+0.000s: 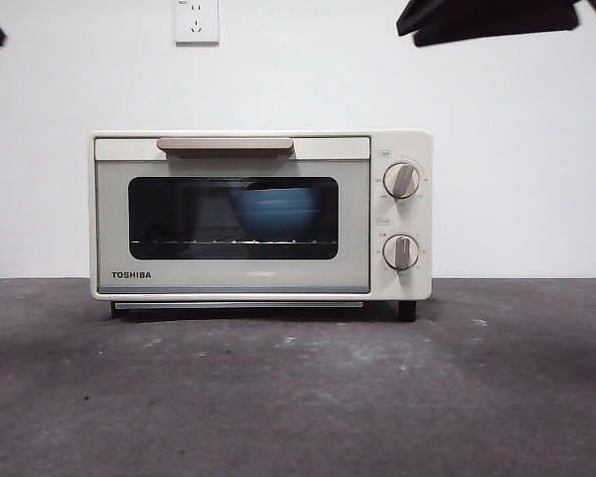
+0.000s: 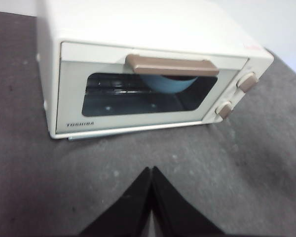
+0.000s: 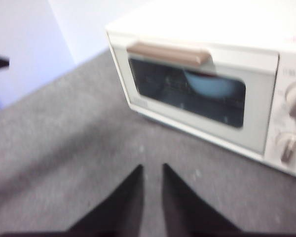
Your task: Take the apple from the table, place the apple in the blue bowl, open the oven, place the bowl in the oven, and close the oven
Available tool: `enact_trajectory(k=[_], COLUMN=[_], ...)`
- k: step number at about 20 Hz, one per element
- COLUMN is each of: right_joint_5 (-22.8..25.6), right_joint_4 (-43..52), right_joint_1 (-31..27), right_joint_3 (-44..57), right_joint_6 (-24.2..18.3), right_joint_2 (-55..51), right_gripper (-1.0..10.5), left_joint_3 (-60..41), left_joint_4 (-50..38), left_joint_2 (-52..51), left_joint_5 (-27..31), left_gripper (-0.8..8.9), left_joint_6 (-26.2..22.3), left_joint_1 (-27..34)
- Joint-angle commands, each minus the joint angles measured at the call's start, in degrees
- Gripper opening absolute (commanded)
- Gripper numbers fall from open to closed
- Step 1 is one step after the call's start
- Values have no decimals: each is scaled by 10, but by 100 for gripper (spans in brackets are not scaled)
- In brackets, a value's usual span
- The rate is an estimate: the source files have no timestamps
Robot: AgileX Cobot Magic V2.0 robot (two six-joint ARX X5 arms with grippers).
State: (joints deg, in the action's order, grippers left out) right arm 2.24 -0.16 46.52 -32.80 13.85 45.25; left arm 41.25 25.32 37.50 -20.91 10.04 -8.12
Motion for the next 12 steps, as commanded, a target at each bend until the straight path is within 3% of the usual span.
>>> enact_trajectory(k=[1, 12], right_joint_5=[1, 43], right_joint_4=[44, 42], right_joint_1=[5, 5], right_joint_3=[11, 12], right_joint_6=[-9, -14], right_joint_2=[3, 3], right_gripper=[3, 3], left_joint_3=[7, 7], left_joint_4=[16, 23], left_joint_2=[-19, -42], left_joint_5=[4, 3], left_gripper=[7, 7], left_joint_6=[-17, -16], left_joint_1=[-2, -2])
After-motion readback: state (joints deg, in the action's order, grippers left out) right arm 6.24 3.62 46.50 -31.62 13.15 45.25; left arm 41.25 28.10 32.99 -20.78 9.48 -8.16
